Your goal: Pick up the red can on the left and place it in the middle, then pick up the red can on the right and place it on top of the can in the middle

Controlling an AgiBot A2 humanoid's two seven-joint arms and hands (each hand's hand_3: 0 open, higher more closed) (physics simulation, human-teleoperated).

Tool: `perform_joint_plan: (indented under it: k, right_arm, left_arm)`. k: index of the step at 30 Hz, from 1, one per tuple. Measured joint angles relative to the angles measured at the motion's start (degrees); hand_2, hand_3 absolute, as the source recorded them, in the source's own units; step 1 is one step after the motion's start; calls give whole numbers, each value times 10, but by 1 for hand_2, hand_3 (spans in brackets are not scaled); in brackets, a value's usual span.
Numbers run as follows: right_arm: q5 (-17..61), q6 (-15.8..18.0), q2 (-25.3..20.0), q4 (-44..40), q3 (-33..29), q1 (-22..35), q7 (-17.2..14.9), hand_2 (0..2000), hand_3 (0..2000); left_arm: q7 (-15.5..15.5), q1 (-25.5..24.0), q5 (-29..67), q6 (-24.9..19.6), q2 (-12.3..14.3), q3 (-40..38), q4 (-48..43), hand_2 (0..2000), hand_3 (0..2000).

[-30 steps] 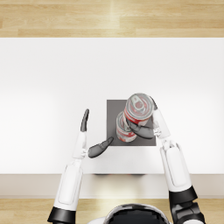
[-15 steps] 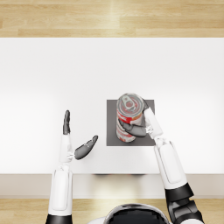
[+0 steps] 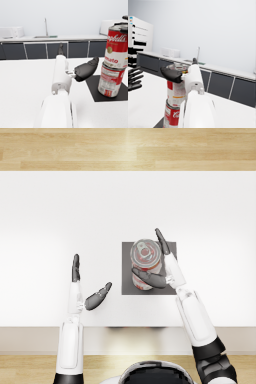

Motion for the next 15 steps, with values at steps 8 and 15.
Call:
perform_joint_plan:
  k: [8, 15]
  right_arm:
    - [1, 1, -5, 58, -40, 1, 0, 0, 0]
    - [0, 0, -14, 118, -79, 3, 0, 0, 0]
  left_arm:
    - [0, -1, 0, 0, 5, 1, -7, 0, 0]
    - [0, -3, 0, 0, 8, 4, -15, 0, 0]
